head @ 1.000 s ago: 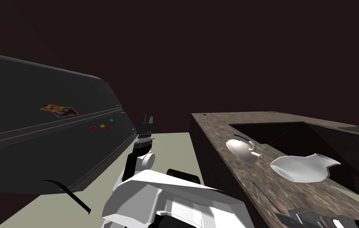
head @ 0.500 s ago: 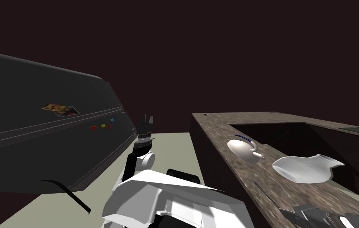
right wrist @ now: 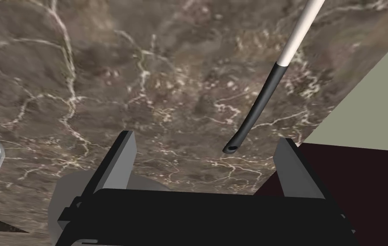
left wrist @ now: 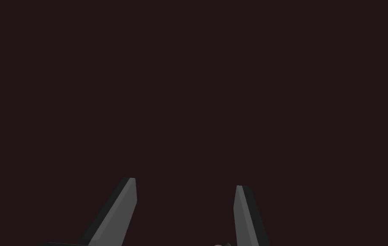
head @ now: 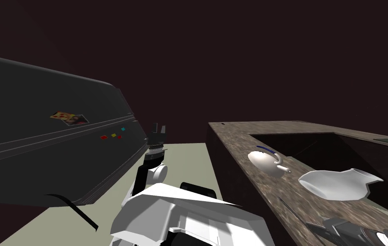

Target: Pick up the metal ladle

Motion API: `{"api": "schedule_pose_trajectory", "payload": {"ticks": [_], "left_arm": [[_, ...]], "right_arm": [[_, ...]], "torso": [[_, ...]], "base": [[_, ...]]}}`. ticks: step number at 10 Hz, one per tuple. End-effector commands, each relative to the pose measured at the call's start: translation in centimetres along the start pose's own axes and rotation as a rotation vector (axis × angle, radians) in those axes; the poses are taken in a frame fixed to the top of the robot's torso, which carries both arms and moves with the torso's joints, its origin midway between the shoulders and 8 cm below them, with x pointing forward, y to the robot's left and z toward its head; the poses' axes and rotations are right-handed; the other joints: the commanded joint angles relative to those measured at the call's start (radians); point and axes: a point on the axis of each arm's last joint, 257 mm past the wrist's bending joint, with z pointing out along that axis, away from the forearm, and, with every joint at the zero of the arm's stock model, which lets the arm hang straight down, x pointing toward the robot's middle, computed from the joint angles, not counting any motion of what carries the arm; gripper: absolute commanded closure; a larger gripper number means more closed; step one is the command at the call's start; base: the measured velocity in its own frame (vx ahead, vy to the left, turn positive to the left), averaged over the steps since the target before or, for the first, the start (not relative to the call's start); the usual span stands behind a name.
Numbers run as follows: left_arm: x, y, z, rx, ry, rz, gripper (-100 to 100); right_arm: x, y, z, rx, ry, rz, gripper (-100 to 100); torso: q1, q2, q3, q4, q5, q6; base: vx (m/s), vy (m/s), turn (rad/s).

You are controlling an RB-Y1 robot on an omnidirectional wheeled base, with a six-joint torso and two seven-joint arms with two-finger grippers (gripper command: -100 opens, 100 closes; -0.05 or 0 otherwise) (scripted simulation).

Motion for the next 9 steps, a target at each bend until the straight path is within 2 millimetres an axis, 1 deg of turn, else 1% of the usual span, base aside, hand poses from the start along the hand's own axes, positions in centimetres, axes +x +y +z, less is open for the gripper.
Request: {"api": "schedule_pose_trajectory", "payload": {"ticks": [1, 2, 3, 5, 6, 7, 8, 9], "left_arm": [[0.0, 0.0, 0.0, 0.000, 0.000, 0.000, 0], [0.0, 0.0, 0.0, 0.000, 0.000, 0.000, 0], [0.0, 0.0, 0.0, 0.000, 0.000, 0.000, 0], [0.0, 0.0, 0.0, 0.000, 0.000, 0.000, 0], [0.0, 0.0, 0.0, 0.000, 0.000, 0.000, 0], [0.0, 0.0, 0.0, 0.000, 0.000, 0.000, 0], [0.0, 0.0, 0.0, 0.000, 0.000, 0.000, 0], [0.0, 0.0, 0.0, 0.000, 0.000, 0.000, 0]], "right_arm": [[-0.9, 0.0, 0.6, -0.024, -0.031, -0.007, -100], [-0.8, -0.2, 0.9, -0.032, -0.038, -0.021, -100], [-0.4, -1.1, 0.5, -0.022, -0.029, -0.022, -100], [0.1, -3.5, -0.3, 0.030, -0.020, -0.014, -100], [0.1, -3.5, -0.3, 0.031, -0.020, -0.014, -100], [-0.5, -3.0, 0.4, 0.001, -0.042, -0.034, -100], [-0.5, -3.1, 0.8, -0.008, -0.049, -0.040, -100], [-0.1, -3.8, 0.3, -0.004, -0.040, -0.034, -100]], "torso": [[0.000, 0.000, 0.000, 0.000, 0.000, 0.000], [0.002, 0.000, 0.000, 0.000, 0.000, 0.000], [0.003, 0.000, 0.000, 0.000, 0.001, 0.000], [0.001, 0.000, 0.000, 0.000, 0.000, 0.000], [0.000, 0.000, 0.000, 0.000, 0.000, 0.000], [-0.001, 0.000, 0.000, 0.000, 0.000, 0.000], [0.002, 0.000, 0.000, 0.000, 0.000, 0.000], [0.003, 0.000, 0.000, 0.000, 0.001, 0.000]], "base": [[-0.006, 0.049, 0.055], [0.001, 0.059, 0.034], [0.001, 0.038, -0.002], [-0.002, 0.010, -0.003], [0.000, 0.000, 0.000], [-0.004, 0.054, 0.058], [-0.008, 0.066, 0.030], [-0.003, 0.040, -0.004]]}}
